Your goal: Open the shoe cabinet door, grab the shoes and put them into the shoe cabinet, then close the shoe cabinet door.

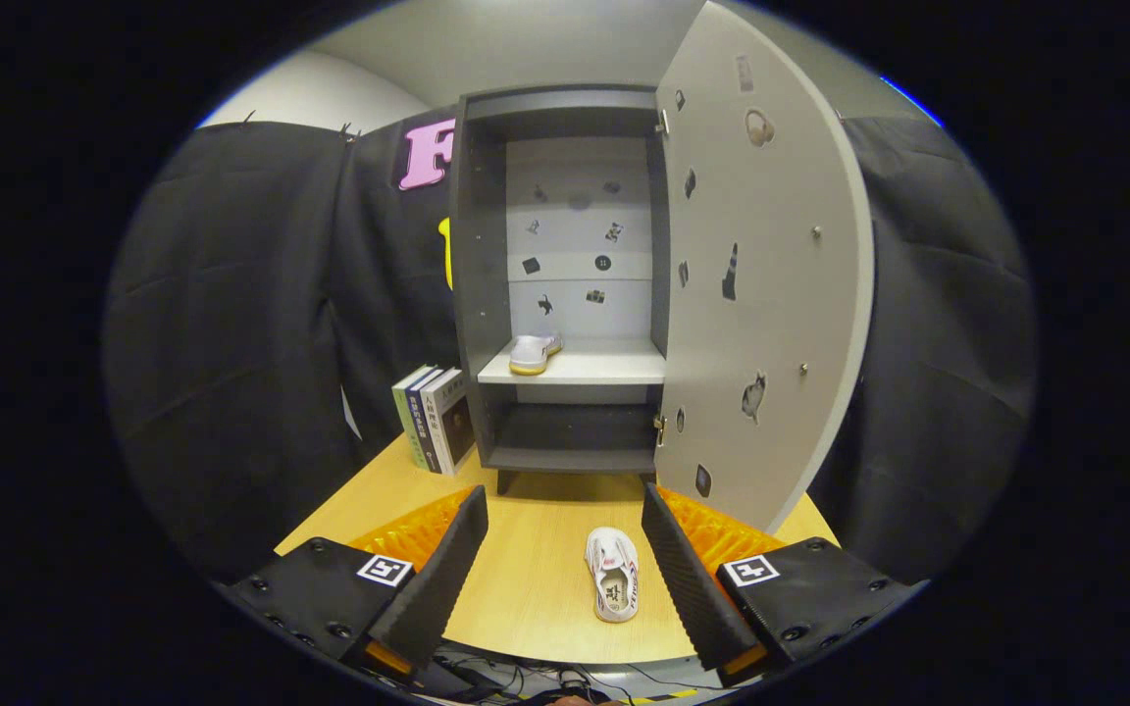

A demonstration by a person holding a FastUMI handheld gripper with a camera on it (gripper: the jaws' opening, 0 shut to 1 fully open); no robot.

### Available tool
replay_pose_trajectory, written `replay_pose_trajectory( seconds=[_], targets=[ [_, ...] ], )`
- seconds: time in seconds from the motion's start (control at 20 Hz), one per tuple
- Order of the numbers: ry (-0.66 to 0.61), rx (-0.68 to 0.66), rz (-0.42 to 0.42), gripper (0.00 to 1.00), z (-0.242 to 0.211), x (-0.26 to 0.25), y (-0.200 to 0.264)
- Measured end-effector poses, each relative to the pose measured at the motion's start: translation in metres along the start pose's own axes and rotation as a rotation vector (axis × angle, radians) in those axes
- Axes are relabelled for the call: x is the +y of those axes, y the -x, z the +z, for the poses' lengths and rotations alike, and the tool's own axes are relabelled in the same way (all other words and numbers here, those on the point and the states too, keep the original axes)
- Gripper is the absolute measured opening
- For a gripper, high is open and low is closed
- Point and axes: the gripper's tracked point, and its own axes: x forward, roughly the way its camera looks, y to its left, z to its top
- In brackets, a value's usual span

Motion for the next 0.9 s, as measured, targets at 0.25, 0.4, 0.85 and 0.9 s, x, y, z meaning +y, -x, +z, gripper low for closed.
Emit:
replay_pose_trajectory(
  seconds=[0.25,0.4,0.85,0.9],
  targets=[
    [-0.034,0.16,0.037,0.99,-0.032,0.009,0.0],
    [-0.013,0.256,0.045,0.99,-0.05,0.005,0.001],
    [0.063,0.511,0.091,0.99,-0.104,-0.009,0.003],
    [0.051,0.542,0.095,0.99,-0.108,-0.008,0.004]
  ],
)
